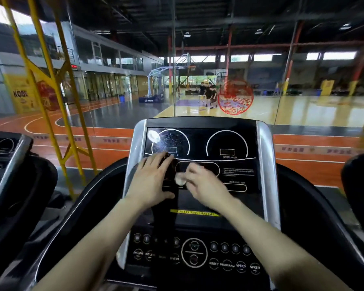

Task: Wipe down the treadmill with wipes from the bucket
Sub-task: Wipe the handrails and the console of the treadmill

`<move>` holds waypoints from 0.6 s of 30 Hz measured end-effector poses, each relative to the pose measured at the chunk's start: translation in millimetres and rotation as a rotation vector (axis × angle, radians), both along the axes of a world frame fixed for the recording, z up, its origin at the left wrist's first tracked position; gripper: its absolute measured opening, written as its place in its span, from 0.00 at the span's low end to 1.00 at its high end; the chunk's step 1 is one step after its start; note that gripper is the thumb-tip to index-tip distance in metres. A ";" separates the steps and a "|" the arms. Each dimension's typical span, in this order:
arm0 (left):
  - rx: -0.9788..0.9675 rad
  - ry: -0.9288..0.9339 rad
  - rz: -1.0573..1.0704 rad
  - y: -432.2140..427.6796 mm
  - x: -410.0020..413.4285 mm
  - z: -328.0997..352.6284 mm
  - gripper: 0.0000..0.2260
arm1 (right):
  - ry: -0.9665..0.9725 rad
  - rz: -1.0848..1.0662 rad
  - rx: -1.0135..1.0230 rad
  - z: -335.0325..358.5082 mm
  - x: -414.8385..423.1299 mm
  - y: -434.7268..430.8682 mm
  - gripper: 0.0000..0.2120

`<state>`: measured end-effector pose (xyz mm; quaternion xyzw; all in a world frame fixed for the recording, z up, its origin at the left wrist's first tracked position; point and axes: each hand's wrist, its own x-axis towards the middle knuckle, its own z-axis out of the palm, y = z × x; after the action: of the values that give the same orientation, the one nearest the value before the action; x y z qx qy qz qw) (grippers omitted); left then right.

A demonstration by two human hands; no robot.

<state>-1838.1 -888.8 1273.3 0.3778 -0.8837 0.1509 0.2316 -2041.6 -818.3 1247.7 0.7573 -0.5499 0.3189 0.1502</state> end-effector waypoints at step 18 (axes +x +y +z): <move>0.307 0.173 0.252 -10.2 36.9 -32.7 0.72 | -0.282 -0.315 -0.142 32.7 4.1 -41.3 0.12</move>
<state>-1801.2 -898.9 1240.6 0.5276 -0.8189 0.0093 0.2256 -2037.4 -859.5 1280.4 0.5975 -0.6531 0.4321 0.1724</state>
